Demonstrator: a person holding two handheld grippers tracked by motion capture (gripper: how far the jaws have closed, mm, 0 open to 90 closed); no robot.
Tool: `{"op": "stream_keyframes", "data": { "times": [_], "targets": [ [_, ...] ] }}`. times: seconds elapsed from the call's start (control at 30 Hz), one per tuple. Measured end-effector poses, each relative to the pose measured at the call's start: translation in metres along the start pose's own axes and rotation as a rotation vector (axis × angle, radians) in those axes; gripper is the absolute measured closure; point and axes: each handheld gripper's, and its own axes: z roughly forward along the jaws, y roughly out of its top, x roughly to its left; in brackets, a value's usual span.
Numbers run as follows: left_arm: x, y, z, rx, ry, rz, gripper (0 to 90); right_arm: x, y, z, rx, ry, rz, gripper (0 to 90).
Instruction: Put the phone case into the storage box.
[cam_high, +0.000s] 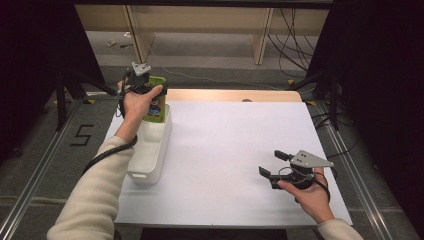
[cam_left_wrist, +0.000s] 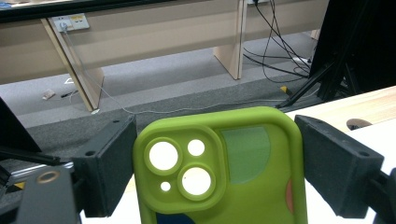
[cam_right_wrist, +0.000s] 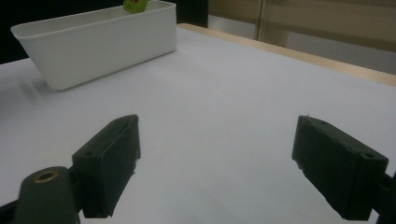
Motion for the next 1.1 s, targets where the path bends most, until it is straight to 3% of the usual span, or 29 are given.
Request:
{"op": "stream_keyframes", "data": {
  "times": [1.1],
  "targets": [
    [0.003,-0.001,0.013,0.007,0.001,0.006,15.9,0.0,0.0,0.0,-0.004,0.002,-0.002,16.3]
  ]
}}
